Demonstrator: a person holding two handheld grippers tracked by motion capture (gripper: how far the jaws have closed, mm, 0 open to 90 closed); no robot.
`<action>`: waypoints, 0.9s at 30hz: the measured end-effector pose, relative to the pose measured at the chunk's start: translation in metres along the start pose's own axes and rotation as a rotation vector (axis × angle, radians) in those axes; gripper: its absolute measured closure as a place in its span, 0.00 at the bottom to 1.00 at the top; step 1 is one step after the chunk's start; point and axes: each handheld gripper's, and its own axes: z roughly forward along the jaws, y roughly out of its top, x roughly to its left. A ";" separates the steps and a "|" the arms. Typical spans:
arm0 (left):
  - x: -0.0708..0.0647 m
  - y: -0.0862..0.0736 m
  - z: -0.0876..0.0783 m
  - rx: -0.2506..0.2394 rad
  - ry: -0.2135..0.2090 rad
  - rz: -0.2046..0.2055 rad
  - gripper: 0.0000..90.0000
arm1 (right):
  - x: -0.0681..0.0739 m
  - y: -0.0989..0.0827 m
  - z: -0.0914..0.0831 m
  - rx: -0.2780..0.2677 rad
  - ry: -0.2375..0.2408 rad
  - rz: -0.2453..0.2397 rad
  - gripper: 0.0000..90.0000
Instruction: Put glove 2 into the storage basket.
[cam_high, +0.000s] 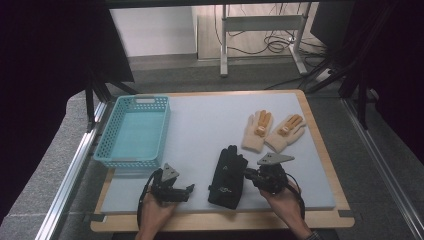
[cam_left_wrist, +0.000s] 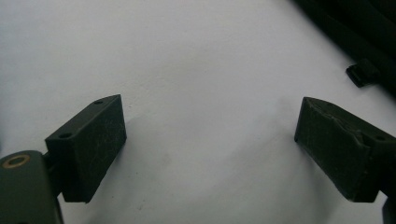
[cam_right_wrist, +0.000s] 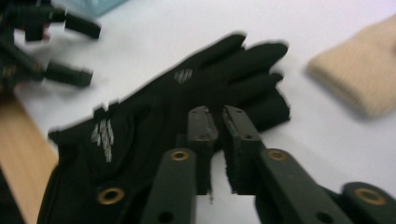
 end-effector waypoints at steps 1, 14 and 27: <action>0.000 0.000 0.000 0.000 0.000 0.000 0.11 | 0.000 -0.004 0.001 0.015 0.006 -0.003 0.93; 0.003 -0.003 -0.006 0.011 0.014 0.018 0.09 | 0.020 -0.028 0.034 0.107 0.102 -0.064 0.92; 0.020 -0.010 -0.012 0.021 0.033 -0.014 0.07 | 0.037 -0.007 0.069 0.065 0.131 -0.093 0.90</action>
